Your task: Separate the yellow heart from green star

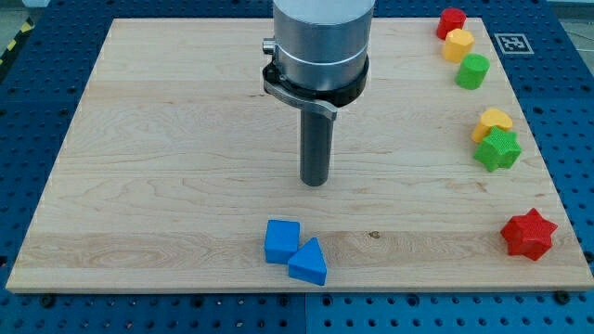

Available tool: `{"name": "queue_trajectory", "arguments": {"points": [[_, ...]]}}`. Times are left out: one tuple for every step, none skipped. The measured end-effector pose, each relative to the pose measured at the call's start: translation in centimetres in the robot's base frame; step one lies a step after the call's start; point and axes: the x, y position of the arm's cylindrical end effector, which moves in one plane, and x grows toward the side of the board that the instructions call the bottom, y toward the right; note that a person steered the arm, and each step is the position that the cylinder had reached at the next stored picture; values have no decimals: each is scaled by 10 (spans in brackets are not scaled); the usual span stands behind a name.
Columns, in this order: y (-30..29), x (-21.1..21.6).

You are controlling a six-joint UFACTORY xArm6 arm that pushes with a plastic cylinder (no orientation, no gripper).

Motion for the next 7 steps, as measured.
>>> {"name": "queue_trajectory", "arguments": {"points": [[24,-14],[55,-59],[82,-117],[157,-150],[242,-148],[298,-110],[301,-69]]}}
